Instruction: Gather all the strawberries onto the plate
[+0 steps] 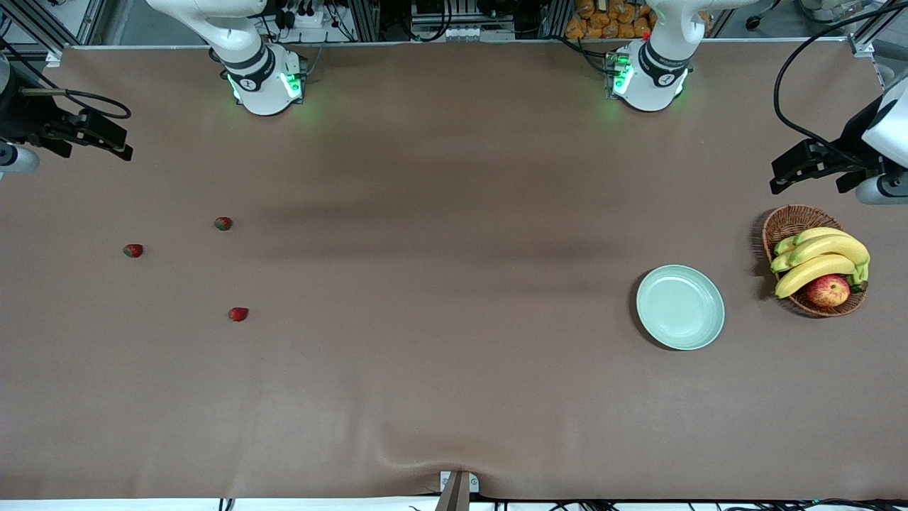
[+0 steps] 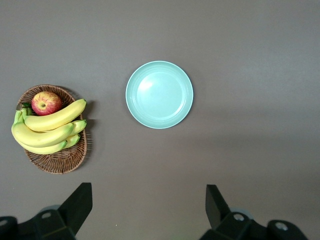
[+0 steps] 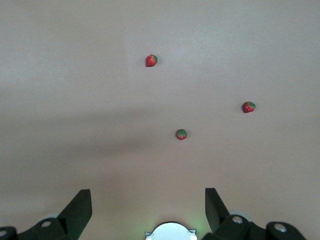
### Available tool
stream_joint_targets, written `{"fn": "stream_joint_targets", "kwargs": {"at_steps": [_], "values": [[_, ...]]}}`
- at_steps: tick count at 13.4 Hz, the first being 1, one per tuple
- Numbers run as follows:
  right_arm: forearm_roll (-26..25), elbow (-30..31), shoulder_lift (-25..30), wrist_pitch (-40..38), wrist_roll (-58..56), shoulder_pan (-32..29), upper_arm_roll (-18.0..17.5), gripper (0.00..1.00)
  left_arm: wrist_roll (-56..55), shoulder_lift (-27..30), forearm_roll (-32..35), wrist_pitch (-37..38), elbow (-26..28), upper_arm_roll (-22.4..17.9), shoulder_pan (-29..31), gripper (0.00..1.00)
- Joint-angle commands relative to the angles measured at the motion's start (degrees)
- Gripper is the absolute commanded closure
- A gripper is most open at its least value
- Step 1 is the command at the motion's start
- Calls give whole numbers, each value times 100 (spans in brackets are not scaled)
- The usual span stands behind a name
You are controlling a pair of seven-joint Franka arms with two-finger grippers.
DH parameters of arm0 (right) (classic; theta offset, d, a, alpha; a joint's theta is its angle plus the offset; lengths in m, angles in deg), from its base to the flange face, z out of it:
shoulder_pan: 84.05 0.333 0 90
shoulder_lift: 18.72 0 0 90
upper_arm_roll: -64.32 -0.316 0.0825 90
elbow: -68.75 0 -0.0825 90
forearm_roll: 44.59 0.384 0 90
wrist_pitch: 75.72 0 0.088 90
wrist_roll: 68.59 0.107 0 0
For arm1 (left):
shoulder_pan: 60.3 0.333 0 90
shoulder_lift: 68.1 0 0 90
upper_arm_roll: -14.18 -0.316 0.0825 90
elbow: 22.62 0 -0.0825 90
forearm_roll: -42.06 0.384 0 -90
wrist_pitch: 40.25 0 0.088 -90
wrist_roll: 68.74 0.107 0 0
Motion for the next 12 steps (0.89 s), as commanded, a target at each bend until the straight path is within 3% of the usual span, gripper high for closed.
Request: {"fn": "stream_joint_targets", "kwargs": {"at_steps": [1,10,12], "values": [[42,-41,-19,9,60,-34,25,0,121,-170,-124,5,-261,10,-10,0],[24,-68,-256,18,-45,-52,25,0,104,-338,-124,-30,-305,1,-10,0],[-64,-42,-562,1,-37,-17,34,0,104,-399,-124,-126,-297,1,-10,0]]}}
